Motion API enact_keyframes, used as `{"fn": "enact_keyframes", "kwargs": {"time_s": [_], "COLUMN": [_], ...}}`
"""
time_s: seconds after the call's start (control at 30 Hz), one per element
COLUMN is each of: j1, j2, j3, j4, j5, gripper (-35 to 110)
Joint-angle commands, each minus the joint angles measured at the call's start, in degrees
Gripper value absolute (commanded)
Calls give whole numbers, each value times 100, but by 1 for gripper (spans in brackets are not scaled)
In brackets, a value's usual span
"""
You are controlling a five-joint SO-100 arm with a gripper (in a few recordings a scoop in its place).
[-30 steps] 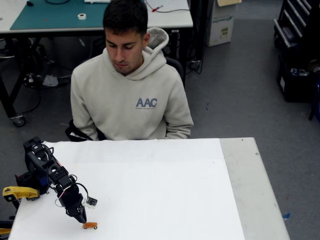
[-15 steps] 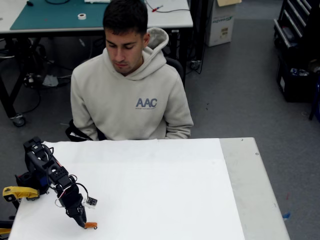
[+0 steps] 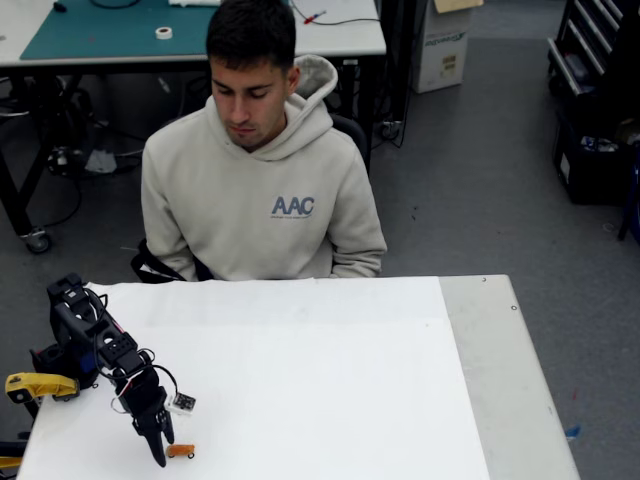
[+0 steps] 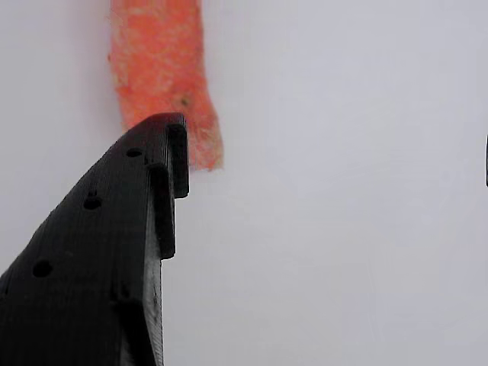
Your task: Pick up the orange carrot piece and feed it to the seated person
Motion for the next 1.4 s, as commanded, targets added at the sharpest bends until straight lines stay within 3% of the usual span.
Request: {"fn": "enact_keyframes", "kwargs": {"time_s": [0.0, 0.7, 0.87, 1.07, 1.37], "j1": [-9, 26, 26, 26, 9], "j2": [229, -562, -650, -650, -650], "j3": [-264, -255, -264, -264, -316], "j4": [62, -9, -9, -9, -9], "j5": [-18, -70, -79, -79, -79], "gripper": [33, 33, 22, -5, -3]}}
